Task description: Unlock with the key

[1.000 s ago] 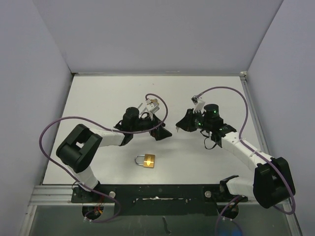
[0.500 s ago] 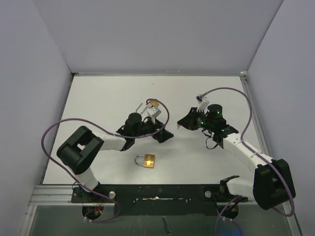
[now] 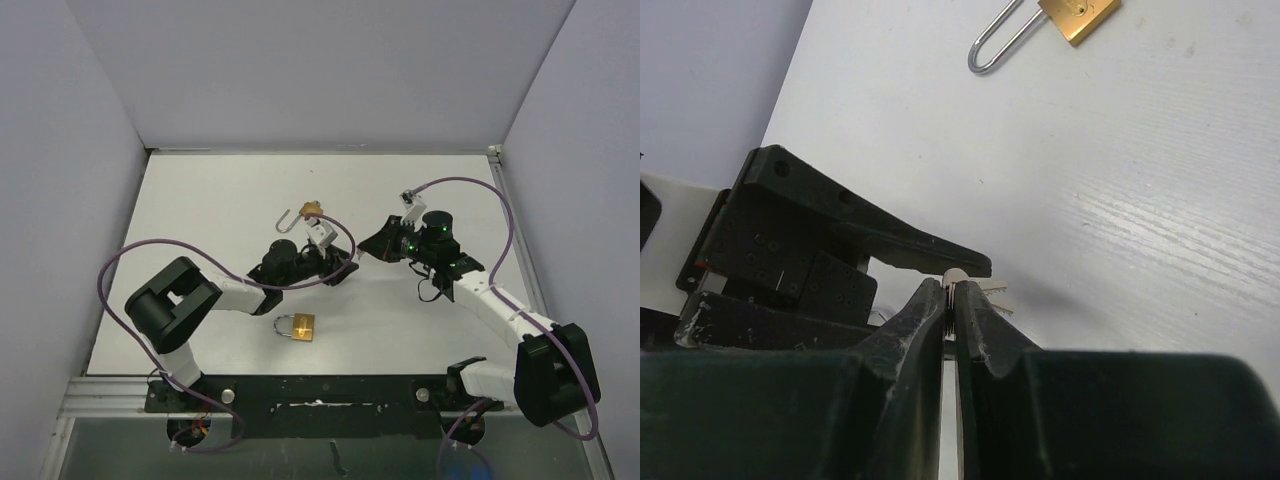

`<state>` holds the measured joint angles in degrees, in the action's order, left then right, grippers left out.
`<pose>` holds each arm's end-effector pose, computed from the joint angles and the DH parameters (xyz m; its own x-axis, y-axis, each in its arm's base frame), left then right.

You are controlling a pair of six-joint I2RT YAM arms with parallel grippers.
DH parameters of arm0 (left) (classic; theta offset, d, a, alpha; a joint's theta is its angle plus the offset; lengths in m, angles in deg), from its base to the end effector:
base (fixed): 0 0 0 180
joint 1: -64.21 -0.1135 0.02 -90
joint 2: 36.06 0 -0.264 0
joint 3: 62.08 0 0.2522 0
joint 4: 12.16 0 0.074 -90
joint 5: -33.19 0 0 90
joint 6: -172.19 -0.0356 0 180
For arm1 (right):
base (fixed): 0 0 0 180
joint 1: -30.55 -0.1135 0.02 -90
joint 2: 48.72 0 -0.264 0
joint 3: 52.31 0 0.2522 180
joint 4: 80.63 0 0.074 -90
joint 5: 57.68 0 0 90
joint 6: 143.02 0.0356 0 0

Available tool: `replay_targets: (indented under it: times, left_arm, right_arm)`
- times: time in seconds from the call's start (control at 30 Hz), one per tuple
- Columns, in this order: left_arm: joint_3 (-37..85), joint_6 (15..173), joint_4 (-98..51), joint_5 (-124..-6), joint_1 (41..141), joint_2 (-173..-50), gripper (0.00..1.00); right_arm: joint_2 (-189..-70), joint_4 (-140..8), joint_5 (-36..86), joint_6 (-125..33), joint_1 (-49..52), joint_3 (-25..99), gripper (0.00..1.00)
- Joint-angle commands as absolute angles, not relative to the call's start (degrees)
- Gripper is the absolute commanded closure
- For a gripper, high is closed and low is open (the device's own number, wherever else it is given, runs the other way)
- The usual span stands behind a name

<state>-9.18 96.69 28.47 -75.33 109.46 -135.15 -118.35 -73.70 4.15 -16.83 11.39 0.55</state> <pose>0.2338 -0.2519 0.1817 -0.2904 -0.0443 -0.9559 0.8504 0.4462 -0.2790 0.2458 0.1032 0.2459 -0.7184 0.3014 -0.6270 -0.3389 0.6354 0.6938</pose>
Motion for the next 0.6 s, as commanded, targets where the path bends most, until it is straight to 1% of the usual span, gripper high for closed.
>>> replay_targets:
  times: [0.0,0.57]
  left_arm:
    - [-8.5,95.2,35.6,-72.7,110.2,-137.1,0.58]
    - [-5.6,94.9,37.8,-72.5,111.1,-139.4,0.59]
  right_arm:
    - [-115.6,-77.0,2.8,-15.5,11.5,2.3,1.0]
    - [-114.8,-77.6,2.3,-14.8,11.3,1.5,1.0]
